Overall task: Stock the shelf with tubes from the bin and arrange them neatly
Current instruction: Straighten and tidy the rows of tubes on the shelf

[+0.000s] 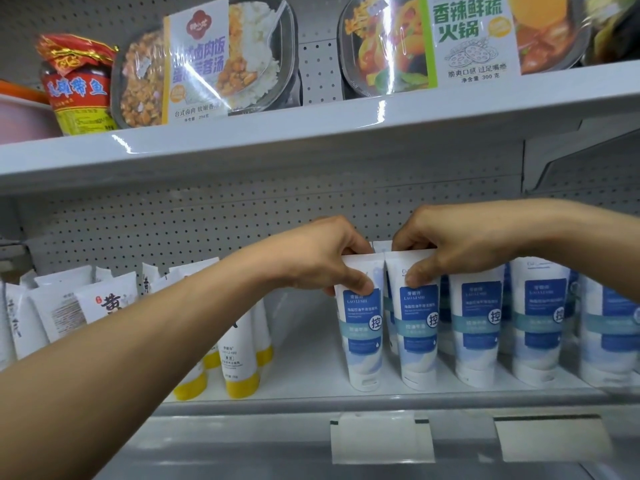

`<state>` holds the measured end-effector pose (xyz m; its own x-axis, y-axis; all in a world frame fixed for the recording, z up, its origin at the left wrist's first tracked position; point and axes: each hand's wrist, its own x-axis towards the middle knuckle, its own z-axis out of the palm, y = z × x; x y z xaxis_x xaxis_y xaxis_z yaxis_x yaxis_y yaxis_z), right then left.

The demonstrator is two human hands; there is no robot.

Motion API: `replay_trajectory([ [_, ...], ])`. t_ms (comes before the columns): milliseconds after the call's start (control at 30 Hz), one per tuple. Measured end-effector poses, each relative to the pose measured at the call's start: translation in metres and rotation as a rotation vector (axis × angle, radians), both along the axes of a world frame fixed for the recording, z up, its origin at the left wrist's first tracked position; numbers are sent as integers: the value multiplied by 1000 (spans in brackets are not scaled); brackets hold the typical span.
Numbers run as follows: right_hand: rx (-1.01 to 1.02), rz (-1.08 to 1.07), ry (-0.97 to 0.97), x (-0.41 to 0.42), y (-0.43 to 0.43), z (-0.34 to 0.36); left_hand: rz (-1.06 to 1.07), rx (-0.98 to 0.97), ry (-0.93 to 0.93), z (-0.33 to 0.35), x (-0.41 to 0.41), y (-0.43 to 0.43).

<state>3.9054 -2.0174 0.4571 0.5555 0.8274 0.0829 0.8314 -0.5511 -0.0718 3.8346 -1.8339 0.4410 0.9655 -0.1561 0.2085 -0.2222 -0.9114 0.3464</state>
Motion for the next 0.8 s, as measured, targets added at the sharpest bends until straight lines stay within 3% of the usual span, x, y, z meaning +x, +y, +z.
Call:
replay_trajectory([
  [200,-8,0,7,0,0,0,17,-3,17,0,-1,-1],
  [333,61,19,2,-3,-3,3,58,95,-40,2,-6,-3],
  [500,359,79,-265,-13,-6,0,139,103,-295,6,-31,-1],
  [600,390,96,-369,-24,-5,-4,194,11,-476,9,-58,9],
  [800,459,164,-342,-49,20,-13,294,-82,-488,5,-99,53],
])
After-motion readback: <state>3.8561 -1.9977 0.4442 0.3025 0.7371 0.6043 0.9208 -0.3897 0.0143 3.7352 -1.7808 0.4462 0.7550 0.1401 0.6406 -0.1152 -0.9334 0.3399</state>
